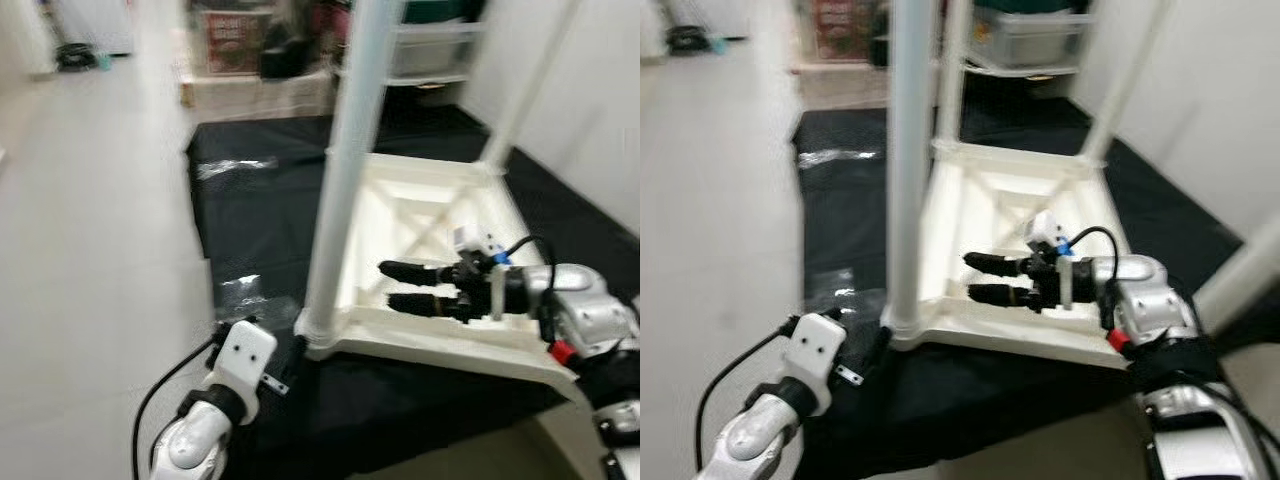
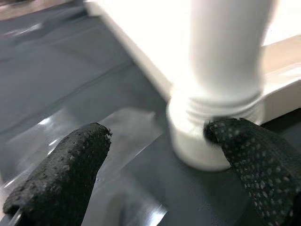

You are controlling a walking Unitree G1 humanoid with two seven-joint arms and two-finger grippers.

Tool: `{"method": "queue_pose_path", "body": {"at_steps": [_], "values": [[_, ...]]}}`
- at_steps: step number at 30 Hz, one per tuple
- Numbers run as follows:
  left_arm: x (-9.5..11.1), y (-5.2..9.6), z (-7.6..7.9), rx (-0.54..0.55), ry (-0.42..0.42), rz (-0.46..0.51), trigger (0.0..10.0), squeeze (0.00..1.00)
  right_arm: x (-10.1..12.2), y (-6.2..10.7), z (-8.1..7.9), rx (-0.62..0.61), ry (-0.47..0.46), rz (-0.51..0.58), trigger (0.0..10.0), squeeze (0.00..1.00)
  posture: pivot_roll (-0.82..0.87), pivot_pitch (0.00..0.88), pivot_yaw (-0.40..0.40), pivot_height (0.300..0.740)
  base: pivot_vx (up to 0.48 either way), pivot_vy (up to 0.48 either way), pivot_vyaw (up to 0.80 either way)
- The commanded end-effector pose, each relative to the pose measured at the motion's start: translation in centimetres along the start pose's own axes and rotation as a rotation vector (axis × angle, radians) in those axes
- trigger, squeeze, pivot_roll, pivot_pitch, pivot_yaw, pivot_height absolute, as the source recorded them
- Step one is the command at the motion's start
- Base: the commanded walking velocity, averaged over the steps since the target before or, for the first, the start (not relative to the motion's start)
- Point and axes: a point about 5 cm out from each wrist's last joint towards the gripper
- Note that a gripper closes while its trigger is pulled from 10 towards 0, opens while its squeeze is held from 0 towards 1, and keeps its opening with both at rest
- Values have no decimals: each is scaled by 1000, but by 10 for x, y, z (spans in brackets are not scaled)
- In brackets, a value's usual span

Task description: Building children table

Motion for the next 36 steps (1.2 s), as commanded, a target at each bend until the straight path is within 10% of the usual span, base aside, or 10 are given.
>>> {"method": "queue_pose_path", "body": {"at_steps": [1, 11, 36], "values": [[1, -1, 6, -26, 4, 5, 10000, 0, 1, -2, 0, -51, -5, 35, 10000, 0, 34, 55, -55, 740, 0, 0, -788], [-2, 2, 12, -31, 3, -3, 10000, 0, 4, -34, -13, -249, -56, 255, 10000, 0, 44, 53, -53, 740, 0, 0, -315], [-3, 1, 10, -1, -11, -9, 10000, 0, 1, -44, -9, -567, -68, 301, 10000, 0, 35, 68, -58, 740, -186, 0, 0]]}}
Point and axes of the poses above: a point about 5 cm out from each wrist's last joint towards the gripper, its own y axis pointing back from the gripper into the wrist, its own x axis along the axis of the wrist's last joint, z = x × y, and after that the axes turned 9 degrees about -y, right-handed
